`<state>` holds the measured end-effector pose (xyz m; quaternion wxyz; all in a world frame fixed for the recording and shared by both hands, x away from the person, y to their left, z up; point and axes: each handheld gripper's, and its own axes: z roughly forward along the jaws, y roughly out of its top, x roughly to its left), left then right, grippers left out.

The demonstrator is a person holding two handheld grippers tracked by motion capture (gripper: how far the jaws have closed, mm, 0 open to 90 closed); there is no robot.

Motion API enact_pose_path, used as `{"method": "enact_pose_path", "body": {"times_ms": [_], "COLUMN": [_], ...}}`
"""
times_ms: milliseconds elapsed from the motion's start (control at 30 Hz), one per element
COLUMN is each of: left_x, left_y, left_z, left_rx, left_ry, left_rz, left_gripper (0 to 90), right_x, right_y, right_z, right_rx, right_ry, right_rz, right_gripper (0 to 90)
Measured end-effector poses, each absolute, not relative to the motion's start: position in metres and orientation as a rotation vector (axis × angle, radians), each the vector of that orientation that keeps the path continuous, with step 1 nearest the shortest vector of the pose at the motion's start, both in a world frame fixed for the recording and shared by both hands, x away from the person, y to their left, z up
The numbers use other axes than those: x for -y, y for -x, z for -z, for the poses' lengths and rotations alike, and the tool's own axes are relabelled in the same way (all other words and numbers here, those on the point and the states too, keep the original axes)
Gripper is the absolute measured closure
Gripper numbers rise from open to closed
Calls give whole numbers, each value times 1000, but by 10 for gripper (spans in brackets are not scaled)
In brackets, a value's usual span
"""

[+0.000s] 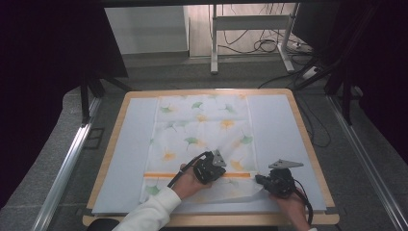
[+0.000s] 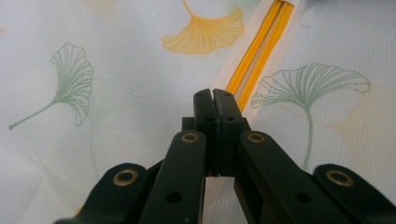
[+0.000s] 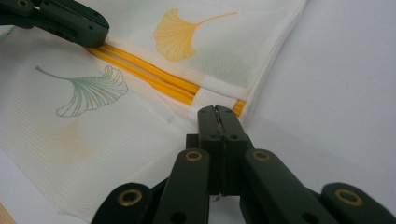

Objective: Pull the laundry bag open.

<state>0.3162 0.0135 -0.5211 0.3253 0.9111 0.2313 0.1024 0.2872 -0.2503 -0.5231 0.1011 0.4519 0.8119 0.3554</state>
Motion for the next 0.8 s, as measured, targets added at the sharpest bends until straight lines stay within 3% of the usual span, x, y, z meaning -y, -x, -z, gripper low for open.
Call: {"method": "enact_pose_path", "body": {"times_ms": [800], "left_x": [-38], "left_y": [-311], "left_z": [522], "left_rx": [-658], "left_ry": [-2377], "left_rz": [-274], "left_gripper": [900], "right_x": [251], "right_y": [-287], "right_z": [523], "right_rx": [-2397], "right_ry": [-1348], "right_rz": [-1062], "right_gripper": [898]}}
